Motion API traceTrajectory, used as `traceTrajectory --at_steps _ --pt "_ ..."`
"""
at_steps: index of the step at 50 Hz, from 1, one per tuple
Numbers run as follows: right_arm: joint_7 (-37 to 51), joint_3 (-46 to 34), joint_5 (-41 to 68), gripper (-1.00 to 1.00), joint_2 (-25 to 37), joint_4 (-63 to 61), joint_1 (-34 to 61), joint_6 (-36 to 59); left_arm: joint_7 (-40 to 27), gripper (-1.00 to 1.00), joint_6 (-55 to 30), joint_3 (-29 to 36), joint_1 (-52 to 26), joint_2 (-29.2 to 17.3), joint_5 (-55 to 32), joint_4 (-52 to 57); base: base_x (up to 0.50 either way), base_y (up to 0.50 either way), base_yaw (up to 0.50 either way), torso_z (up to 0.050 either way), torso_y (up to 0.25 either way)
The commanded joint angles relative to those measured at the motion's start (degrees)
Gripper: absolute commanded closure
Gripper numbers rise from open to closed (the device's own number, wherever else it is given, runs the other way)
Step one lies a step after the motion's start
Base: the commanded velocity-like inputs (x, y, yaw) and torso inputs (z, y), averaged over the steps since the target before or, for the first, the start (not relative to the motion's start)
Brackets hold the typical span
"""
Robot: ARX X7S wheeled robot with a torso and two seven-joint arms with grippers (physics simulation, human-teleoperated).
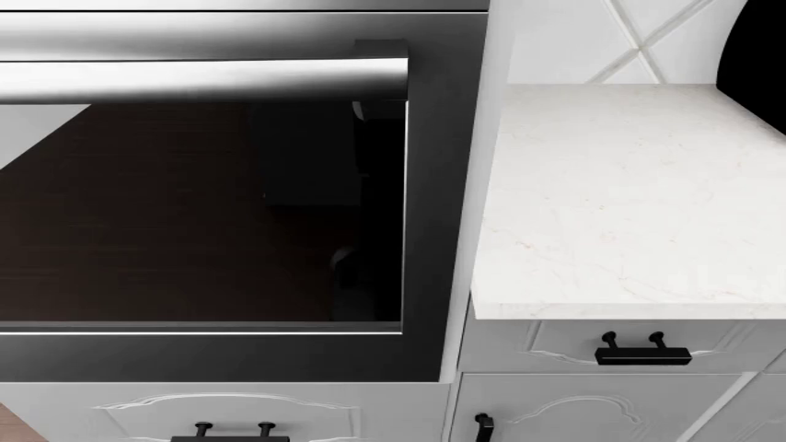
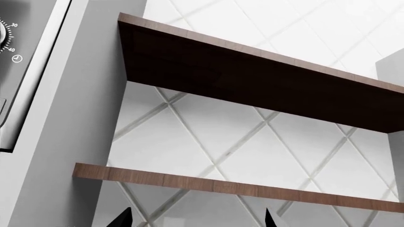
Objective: Open the microwave door
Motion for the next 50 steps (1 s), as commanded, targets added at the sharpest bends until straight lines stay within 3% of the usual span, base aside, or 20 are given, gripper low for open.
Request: traceTrajectory --at_steps 1,15,39,50 --pt "-0.16 5.17 -0.41 -1.0 -0.49 -0.5 -5.48 0.23 -6.49 -1.0 -4.41 5.65 0.0 0.16 -14.6 -10.33 0.0 0.0 0.0 0.0 0.0" --pt "0.0 5.7 -0.73 -1.0 -1.31 -0.65 -6.27 0.77 1.24 -1.0 -6.72 5.99 0.0 0.16 -6.33 -19.76 0.0 0.0 0.0 0.0 0.0" --pt "-0.03 8.56 -1.6 -1.0 -3.04 -0.97 -9.03 2.18 4.86 -1.0 -10.06 7.25 0.0 0.16 -3.9 -25.75 0.0 0.0 0.0 0.0 0.0" --pt "-0.16 10.42 -1.96 -1.0 -3.75 -1.13 -10.76 3.07 6.85 -1.0 -15.07 -1.23 0.0 0.16 6.26 -26.6 0.0 0.0 0.0 0.0 0.0"
